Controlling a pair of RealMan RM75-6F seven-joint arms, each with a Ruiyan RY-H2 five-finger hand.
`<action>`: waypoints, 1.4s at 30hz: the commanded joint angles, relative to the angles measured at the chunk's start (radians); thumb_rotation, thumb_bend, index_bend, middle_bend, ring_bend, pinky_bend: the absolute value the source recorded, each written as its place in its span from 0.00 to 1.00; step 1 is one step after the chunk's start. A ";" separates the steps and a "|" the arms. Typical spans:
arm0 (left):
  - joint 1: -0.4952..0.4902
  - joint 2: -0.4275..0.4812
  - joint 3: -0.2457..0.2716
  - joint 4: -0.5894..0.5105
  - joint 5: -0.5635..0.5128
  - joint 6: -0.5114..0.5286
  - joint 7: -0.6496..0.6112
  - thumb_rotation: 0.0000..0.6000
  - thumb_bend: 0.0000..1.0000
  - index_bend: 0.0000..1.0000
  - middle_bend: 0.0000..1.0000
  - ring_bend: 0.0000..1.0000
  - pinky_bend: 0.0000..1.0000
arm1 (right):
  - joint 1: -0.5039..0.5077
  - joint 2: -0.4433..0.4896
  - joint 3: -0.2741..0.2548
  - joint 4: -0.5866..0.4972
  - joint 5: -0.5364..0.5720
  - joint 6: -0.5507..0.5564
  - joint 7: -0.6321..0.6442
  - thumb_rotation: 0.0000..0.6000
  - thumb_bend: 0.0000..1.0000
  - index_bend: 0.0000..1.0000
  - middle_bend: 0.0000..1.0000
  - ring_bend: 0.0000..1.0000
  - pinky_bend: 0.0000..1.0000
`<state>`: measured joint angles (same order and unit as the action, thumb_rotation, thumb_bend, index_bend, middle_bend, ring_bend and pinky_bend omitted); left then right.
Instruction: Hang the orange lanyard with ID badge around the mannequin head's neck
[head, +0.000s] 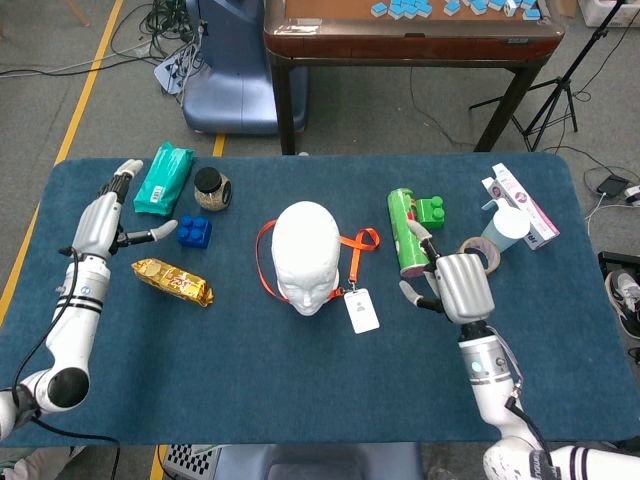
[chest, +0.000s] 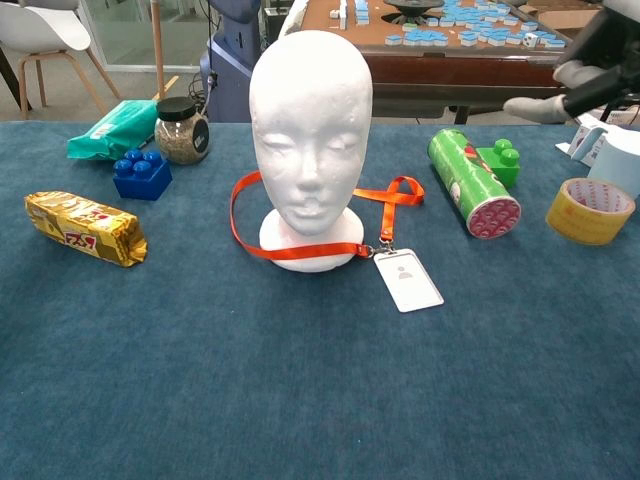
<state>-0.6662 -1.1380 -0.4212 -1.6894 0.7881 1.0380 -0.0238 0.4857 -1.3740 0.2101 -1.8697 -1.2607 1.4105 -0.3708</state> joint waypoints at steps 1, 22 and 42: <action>0.093 0.068 0.055 -0.066 0.129 0.037 -0.101 0.59 0.08 0.00 0.00 0.00 0.02 | -0.062 0.077 -0.079 -0.035 -0.101 0.023 0.053 1.00 0.29 0.21 0.93 0.94 0.94; 0.458 0.042 0.306 0.034 0.479 0.377 -0.194 0.90 0.14 0.04 0.01 0.00 0.11 | -0.147 0.247 -0.252 0.071 -0.225 -0.122 0.056 1.00 0.60 0.38 0.99 1.00 0.95; 0.561 0.044 0.345 -0.003 0.589 0.469 -0.252 1.00 0.14 0.09 0.07 0.03 0.11 | 0.033 0.000 -0.138 0.207 0.082 -0.416 -0.203 1.00 0.73 0.30 1.00 1.00 1.00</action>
<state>-0.1079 -1.0962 -0.0779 -1.6901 1.3739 1.5039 -0.2740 0.4946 -1.3422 0.0521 -1.6887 -1.2109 1.0163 -0.5470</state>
